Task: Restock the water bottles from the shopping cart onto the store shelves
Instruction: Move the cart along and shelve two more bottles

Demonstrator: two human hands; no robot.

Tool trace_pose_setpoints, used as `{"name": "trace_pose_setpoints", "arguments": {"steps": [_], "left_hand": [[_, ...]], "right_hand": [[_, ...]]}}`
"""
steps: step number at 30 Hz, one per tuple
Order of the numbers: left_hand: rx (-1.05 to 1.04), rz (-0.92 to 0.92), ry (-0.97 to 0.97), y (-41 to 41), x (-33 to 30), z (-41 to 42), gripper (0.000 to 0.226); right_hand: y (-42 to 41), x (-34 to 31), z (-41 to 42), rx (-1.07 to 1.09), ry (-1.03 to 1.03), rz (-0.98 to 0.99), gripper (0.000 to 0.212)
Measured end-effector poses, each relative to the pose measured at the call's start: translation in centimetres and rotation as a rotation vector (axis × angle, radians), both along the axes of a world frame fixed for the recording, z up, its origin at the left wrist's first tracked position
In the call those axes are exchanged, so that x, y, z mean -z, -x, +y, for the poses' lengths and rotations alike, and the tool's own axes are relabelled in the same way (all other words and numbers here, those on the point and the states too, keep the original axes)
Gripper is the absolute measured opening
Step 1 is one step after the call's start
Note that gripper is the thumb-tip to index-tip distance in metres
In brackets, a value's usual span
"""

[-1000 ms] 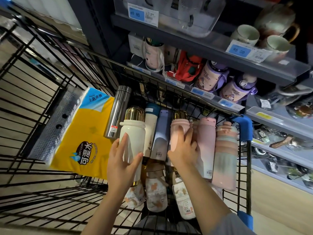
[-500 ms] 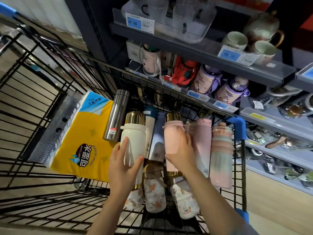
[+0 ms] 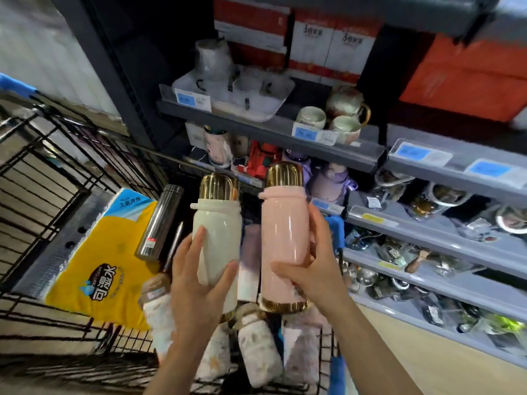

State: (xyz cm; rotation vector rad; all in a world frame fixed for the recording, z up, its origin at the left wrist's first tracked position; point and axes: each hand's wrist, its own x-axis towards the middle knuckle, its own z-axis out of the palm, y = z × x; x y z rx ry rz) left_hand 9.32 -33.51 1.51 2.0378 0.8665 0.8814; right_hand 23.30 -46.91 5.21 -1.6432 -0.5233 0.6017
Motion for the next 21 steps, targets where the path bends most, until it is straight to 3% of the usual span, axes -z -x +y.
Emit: {"name": "trace_pose_setpoints", "arguments": {"steps": [9,15,21], "left_hand": [[0.094,-0.198,-0.211,-11.2,-9.1,-16.3,0.071],[0.270,-0.354,-0.316,-20.8,-15.0,-25.9,0.074],[0.430,-0.436,-0.391,-28.0,-19.3,-31.6,0.074]], "right_hand": [[-7.3,-9.6,-19.3,0.141,-0.247,-0.284,0.106],[-13.3,-15.0,-31.0,0.379,-0.290,-0.529,0.107],[-18.4,-18.7,-37.3,0.620,-0.348,-0.665,0.107]]}}
